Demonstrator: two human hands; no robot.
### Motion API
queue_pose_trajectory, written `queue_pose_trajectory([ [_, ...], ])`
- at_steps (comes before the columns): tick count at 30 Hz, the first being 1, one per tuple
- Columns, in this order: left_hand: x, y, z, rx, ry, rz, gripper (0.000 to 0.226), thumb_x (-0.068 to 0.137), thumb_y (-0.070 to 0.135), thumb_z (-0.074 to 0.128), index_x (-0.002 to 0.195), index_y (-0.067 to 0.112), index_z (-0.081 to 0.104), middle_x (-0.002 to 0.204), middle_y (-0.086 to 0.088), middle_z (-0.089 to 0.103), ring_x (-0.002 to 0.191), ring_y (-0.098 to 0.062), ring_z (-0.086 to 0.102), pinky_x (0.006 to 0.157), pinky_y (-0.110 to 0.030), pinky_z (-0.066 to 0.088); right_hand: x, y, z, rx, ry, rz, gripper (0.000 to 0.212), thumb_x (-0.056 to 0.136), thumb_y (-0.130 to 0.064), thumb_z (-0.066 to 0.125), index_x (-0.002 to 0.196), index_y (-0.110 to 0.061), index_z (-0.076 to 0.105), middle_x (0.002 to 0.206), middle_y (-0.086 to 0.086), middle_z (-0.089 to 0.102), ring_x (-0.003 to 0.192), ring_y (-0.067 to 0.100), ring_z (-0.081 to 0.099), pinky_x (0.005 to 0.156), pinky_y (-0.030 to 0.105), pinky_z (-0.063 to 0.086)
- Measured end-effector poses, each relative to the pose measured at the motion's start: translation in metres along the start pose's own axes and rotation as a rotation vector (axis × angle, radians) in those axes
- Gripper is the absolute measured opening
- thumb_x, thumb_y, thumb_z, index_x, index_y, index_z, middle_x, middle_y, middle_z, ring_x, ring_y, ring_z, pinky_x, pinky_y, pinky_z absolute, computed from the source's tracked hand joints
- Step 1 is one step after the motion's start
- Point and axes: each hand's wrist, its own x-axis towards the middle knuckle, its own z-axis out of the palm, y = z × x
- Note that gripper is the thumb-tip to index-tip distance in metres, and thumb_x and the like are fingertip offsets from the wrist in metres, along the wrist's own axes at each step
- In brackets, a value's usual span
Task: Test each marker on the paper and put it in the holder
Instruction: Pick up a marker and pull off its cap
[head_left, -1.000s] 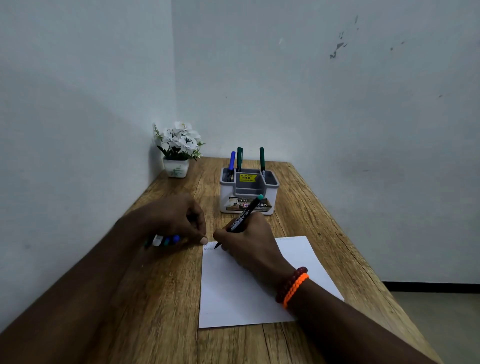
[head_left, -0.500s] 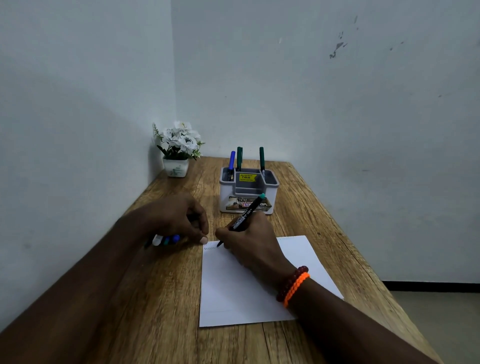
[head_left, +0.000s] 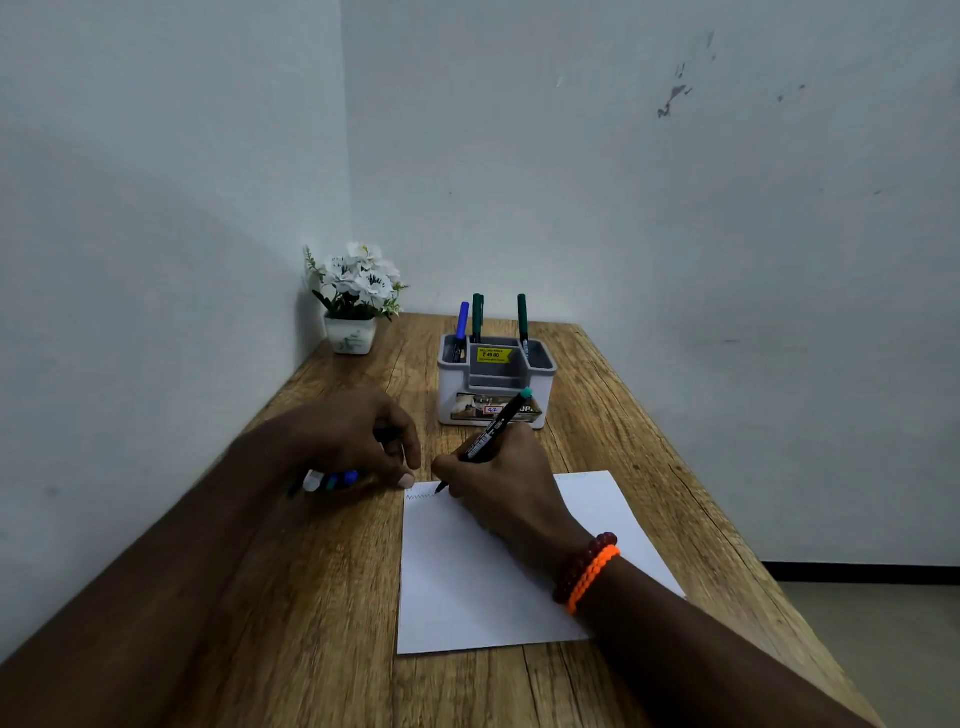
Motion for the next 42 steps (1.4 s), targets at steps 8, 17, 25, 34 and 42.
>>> queue_pose_trajectory([
  [8, -0.0018, 0.0009, -0.0002, 0.013, 0.000, 0.013, 0.017, 0.078, 0.029, 0.086, 0.085, 0.039, 0.074, 0.095, 0.011, 0.074, 0.094, -0.007, 0.068, 0.085, -0.034, 0.058, -0.0022, -0.0022, -0.0032, -0.023, 0.009, -0.014, 0.021, 0.086, -0.026, 0.081, 0.094, -0.011, 0.069, 0.088, 0.010, 0.076, 0.079, 0.023, 0.076, 0.070, 0.043, 0.067],
  [17, -0.0017, 0.0070, 0.0008, 0.006, -0.009, 0.072, 0.025, 0.081, 0.018, 0.083, 0.091, 0.041, 0.076, 0.093, 0.020, 0.072, 0.092, 0.007, 0.063, 0.079, -0.013, 0.040, -0.0031, -0.0038, -0.0023, -0.010, 0.005, -0.014, 0.053, 0.068, -0.049, 0.082, 0.103, -0.013, 0.063, 0.091, 0.010, 0.074, 0.084, 0.026, 0.075, 0.070, 0.050, 0.065],
  [25, -0.0034, 0.0088, -0.0008, 0.036, -0.044, 0.116, 0.038, 0.086, 0.010, 0.076, 0.081, 0.048, 0.075, 0.098, 0.026, 0.075, 0.100, 0.004, 0.065, 0.087, -0.015, 0.045, -0.0022, -0.0023, -0.0064, -0.018, 0.023, -0.032, 0.018, 0.084, -0.023, 0.082, 0.092, -0.018, 0.066, 0.088, 0.011, 0.076, 0.081, 0.025, 0.076, 0.074, 0.050, 0.065],
  [34, -0.0019, 0.0053, 0.0007, 0.028, -0.064, 0.109, 0.037, 0.086, 0.012, 0.078, 0.083, 0.049, 0.077, 0.093, 0.034, 0.073, 0.106, -0.001, 0.065, 0.107, -0.040, 0.050, -0.0013, -0.0020, -0.0069, -0.045, 0.052, -0.014, 0.022, 0.080, -0.026, 0.081, 0.087, -0.008, 0.072, 0.078, 0.009, 0.076, 0.073, 0.026, 0.075, 0.068, 0.053, 0.063],
  [42, -0.0032, 0.0073, 0.0005, 0.000, -0.073, 0.117, 0.029, 0.086, 0.014, 0.079, 0.088, 0.043, 0.079, 0.093, 0.032, 0.073, 0.100, 0.006, 0.064, 0.104, -0.029, 0.049, -0.0020, -0.0018, -0.0080, -0.049, 0.051, -0.007, 0.026, 0.081, -0.027, 0.082, 0.096, -0.010, 0.070, 0.081, 0.008, 0.076, 0.075, 0.024, 0.076, 0.069, 0.048, 0.065],
])
